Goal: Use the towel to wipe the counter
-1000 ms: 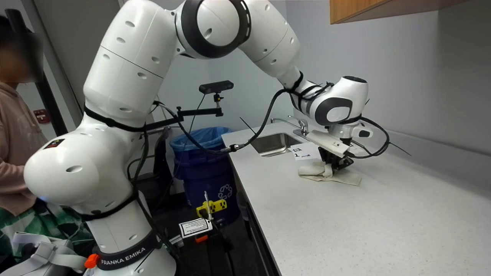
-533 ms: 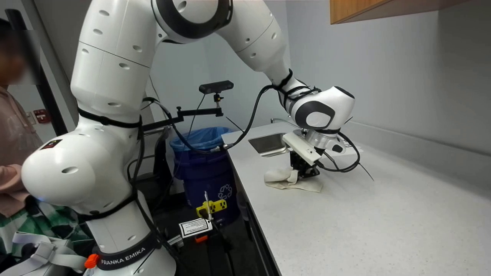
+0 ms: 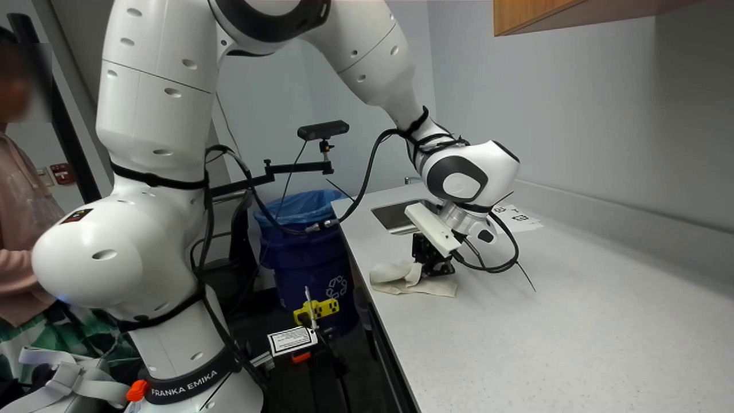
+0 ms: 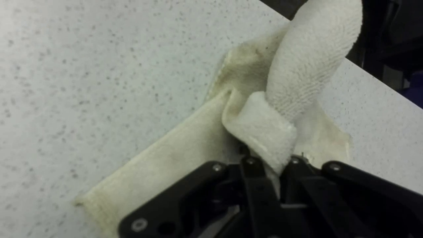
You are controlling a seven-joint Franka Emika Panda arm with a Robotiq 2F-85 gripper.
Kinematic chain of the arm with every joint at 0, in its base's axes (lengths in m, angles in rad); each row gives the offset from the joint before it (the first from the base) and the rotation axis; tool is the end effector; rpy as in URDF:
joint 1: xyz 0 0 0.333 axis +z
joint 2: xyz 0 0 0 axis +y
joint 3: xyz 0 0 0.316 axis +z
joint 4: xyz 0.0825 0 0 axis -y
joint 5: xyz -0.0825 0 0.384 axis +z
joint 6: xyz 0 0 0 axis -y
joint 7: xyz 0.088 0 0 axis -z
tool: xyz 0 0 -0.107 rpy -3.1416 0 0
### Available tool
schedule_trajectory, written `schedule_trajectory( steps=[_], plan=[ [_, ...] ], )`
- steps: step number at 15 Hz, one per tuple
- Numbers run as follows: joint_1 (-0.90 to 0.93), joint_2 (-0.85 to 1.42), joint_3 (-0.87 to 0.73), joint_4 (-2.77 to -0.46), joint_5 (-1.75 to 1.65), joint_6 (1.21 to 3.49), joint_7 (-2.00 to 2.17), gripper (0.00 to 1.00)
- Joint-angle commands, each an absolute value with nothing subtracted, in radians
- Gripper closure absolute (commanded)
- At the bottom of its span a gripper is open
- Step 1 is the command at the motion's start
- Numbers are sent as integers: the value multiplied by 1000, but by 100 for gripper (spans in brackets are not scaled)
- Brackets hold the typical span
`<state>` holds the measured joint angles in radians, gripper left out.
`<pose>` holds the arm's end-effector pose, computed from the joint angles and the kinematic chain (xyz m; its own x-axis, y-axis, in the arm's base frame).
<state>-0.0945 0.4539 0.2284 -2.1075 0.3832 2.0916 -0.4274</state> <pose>0.5198 0.0921 0.1796 0.8839 0.3479 -0.3126 0.1737 -0.8648 -0.4712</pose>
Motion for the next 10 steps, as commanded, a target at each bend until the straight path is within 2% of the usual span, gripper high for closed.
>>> schedule_trajectory(
  steps=[1,10],
  plan=[
    [-69,424,189,-2131,349,2153,-458,97],
    [-55,382,176,-2128,228,2413,-446,97]
  ],
)
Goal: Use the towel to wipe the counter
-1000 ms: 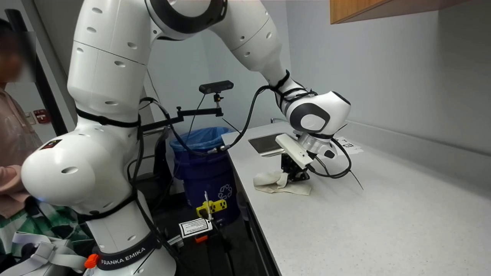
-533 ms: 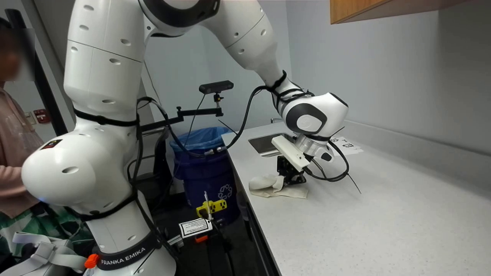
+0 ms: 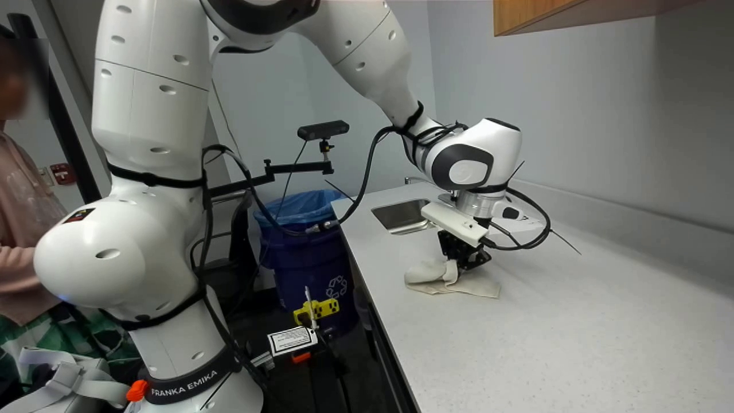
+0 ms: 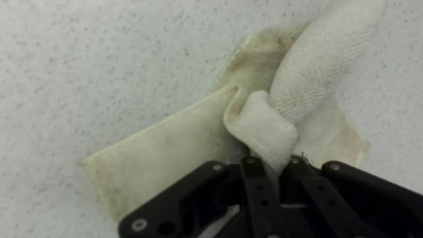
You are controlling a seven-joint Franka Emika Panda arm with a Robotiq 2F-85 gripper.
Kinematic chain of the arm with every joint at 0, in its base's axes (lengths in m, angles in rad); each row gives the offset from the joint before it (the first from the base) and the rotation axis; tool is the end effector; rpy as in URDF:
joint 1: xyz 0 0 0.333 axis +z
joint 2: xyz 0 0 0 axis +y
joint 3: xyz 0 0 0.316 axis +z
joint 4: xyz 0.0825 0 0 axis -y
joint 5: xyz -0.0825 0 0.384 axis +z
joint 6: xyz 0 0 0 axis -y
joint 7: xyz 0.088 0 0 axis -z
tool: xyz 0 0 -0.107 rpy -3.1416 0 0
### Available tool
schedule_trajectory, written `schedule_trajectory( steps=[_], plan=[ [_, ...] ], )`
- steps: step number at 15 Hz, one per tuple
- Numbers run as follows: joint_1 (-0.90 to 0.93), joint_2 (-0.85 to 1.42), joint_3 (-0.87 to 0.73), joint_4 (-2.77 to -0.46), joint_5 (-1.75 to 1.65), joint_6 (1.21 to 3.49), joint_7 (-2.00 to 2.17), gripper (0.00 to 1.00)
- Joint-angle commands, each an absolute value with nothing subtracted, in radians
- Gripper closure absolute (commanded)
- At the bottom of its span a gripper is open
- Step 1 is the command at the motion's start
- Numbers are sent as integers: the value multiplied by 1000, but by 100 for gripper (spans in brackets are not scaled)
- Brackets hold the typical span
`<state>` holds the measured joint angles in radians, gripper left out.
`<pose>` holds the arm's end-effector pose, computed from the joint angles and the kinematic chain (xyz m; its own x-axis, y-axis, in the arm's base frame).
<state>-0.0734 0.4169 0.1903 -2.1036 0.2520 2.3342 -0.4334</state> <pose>0.5576 0.0703 0.2076 0.9307 0.3537 -0.0928 0.3154 -0.9050 -0.2855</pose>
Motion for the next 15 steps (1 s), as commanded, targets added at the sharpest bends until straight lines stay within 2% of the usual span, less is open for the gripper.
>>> schedule_trajectory(
  steps=[1,6,7,9,15],
  plan=[
    [-52,373,175,-2137,213,2448,-444,97],
    [-49,327,180,-2183,155,2610,-437,97],
    [-51,319,182,-2192,153,2628,-437,64],
    [-52,305,185,-2210,151,2653,-435,56],
    [-58,249,197,-2264,165,2664,-448,12]
  ],
)
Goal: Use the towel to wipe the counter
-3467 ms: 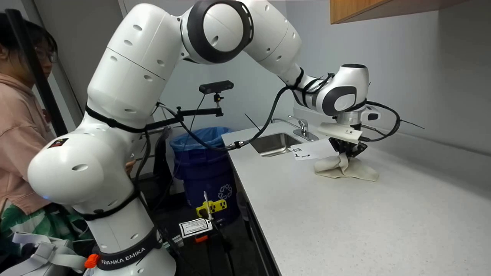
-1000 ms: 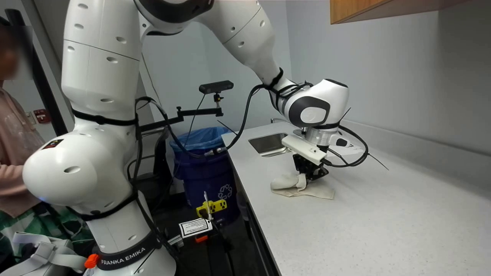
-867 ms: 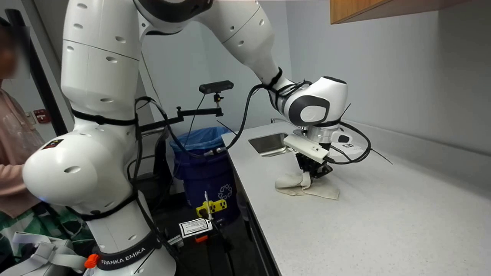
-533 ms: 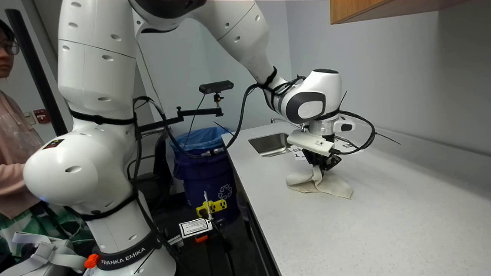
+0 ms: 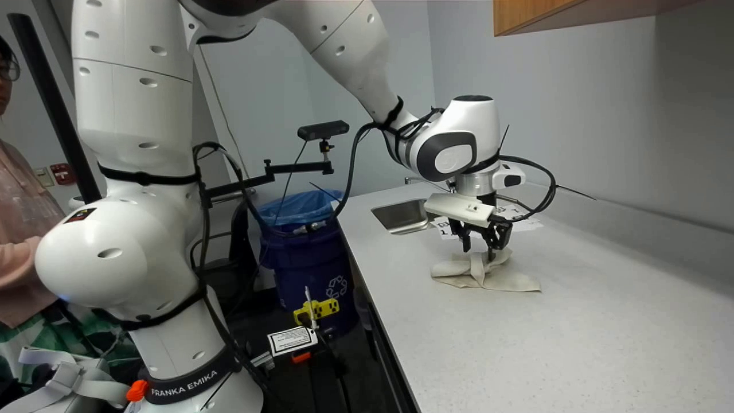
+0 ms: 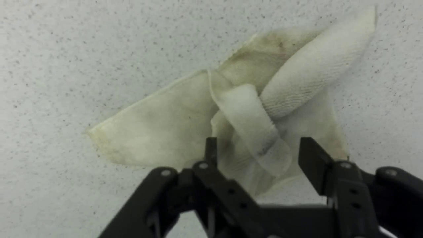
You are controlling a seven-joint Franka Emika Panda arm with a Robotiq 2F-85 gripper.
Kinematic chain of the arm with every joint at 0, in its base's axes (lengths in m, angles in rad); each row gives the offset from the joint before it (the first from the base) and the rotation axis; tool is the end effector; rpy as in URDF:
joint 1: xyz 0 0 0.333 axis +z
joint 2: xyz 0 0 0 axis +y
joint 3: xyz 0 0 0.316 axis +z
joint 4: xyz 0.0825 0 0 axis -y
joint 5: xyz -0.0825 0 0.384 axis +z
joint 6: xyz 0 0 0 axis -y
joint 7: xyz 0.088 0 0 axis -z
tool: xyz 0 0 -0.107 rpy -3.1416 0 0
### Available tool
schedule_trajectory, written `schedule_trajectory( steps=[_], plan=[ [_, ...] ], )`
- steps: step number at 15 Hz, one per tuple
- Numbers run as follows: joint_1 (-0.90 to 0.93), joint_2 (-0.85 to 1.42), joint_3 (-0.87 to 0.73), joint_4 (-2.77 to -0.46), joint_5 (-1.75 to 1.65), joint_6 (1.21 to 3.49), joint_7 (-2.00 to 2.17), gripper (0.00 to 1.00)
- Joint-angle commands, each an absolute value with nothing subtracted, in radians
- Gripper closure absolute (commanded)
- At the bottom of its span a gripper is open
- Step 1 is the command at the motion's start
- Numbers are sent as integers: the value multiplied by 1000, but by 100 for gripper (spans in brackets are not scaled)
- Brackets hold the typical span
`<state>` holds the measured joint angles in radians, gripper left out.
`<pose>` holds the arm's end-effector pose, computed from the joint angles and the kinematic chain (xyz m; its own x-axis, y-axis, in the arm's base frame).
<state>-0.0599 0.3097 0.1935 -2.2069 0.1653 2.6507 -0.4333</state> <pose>0.5637 0.0708 0.2541 0.9046 0.3880 0.1768 0.4072 -0.9090 -0.0886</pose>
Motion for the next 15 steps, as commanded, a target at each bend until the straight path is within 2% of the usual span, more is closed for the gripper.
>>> schedule_trajectory(
  steps=[1,3,15],
  plan=[
    [-60,235,201,-2273,173,2652,-455,3],
    [-65,204,211,-2294,194,2630,-471,0],
    [-3,-109,163,-2543,387,2626,-576,0]
  ],
)
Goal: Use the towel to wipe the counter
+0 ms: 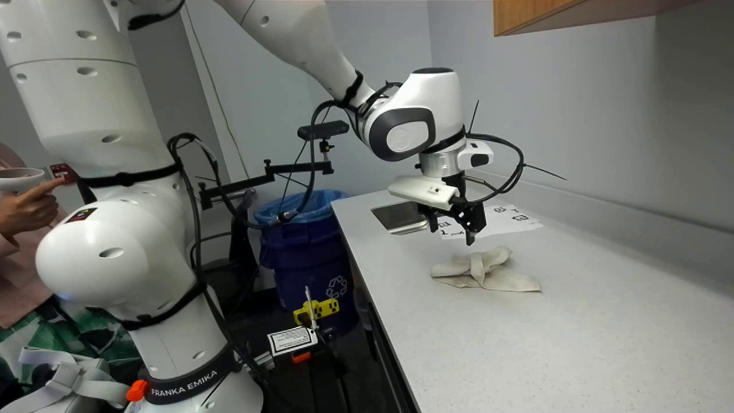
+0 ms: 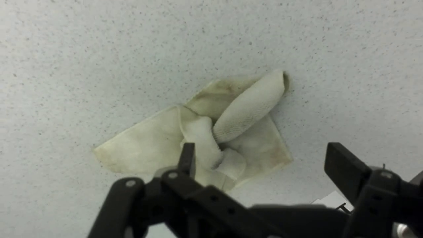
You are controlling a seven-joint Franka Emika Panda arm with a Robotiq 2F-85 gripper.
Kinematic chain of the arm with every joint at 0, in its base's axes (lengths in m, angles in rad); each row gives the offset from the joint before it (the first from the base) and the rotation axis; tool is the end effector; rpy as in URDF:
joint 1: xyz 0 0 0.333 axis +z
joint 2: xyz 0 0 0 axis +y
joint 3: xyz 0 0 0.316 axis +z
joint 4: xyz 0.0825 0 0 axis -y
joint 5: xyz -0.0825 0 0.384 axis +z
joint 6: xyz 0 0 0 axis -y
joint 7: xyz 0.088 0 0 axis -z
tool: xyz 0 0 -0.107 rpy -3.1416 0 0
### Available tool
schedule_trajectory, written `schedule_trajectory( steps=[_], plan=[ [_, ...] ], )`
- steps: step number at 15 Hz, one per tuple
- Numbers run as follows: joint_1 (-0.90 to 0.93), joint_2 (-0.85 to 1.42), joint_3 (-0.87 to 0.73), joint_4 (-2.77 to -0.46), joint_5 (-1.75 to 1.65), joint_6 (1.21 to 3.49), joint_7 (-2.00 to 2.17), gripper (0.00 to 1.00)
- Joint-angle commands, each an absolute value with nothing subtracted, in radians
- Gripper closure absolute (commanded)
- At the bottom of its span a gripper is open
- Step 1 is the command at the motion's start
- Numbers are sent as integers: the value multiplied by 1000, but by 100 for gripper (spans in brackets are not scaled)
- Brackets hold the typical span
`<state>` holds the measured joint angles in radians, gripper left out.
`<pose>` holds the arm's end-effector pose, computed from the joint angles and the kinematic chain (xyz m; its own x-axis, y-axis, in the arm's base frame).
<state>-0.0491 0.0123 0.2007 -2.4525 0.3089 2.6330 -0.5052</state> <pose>0.4904 0.0674 0.3089 0.9038 0.3689 0.2168 0.3965 -0.9125 -0.1004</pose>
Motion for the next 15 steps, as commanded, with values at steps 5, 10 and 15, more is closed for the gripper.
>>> schedule_trajectory(
  steps=[5,10,15],
  plan=[
    [88,-236,90,-2634,428,2627,-615,0],
    [151,-244,37,-2643,371,2634,-555,0],
    [174,-288,20,-2678,368,2635,-553,0]
  ],
)
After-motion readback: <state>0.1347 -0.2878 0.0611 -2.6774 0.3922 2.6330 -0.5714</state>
